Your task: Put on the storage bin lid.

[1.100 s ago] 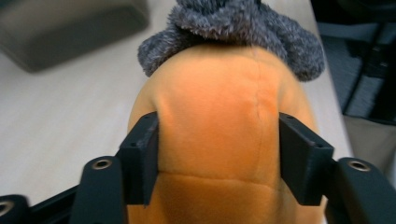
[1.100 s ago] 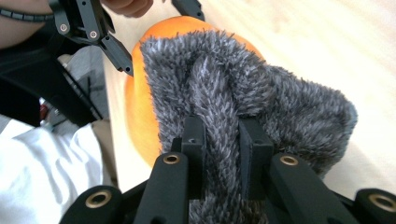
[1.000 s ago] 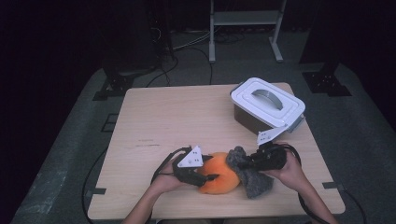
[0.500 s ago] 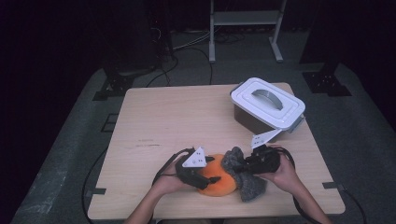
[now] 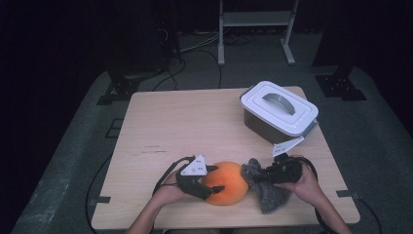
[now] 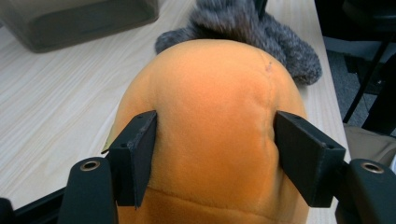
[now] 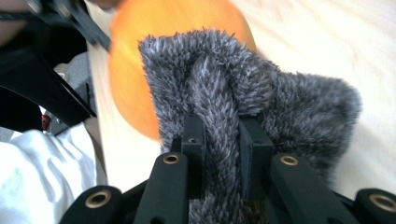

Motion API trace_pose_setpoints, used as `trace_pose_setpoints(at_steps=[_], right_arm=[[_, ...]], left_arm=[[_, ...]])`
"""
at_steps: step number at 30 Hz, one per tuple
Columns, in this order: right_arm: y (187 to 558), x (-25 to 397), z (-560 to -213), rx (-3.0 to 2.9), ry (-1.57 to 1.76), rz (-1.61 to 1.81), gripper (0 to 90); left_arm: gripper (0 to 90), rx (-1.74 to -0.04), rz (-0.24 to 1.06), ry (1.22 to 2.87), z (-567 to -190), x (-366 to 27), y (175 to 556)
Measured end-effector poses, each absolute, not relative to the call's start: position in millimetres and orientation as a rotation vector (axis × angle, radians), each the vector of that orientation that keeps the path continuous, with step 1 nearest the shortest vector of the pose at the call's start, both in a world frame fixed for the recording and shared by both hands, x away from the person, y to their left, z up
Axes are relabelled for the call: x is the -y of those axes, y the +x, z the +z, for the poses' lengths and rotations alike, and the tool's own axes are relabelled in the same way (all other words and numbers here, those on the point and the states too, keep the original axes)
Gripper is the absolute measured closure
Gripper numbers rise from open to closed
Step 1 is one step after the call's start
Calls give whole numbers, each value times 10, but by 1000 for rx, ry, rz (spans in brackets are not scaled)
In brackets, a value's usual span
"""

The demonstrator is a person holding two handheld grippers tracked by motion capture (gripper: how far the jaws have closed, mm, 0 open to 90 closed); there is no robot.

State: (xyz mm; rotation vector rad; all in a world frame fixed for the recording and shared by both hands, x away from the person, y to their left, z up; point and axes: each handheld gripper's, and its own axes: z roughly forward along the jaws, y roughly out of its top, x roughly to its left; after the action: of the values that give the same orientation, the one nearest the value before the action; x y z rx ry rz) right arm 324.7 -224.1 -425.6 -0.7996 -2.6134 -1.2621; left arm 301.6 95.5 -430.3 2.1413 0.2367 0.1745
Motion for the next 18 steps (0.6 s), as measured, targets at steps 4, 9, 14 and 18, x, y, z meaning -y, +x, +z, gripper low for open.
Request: trace_pose_setpoints(at_steps=[4, 9, 14, 18], right_arm=[[3260, 2094, -4076, 2621, -734, -1309, 745], [3307, 1932, -4058, 2625, -682, -1300, 747], [3289, 2052, -4196, 2600, -728, -1282, 747], [3259, 2161, -4261, 2615, -759, -1233, 747]], left_arm=[[321, -200, 193, 2156, -4290, -904, 2967], [322, -219, 159, 2133, -4332, -985, 2997], [322, -211, 159, 2127, -4331, -976, 2991], [319, -199, 161, 2121, -4326, -948, 2974]])
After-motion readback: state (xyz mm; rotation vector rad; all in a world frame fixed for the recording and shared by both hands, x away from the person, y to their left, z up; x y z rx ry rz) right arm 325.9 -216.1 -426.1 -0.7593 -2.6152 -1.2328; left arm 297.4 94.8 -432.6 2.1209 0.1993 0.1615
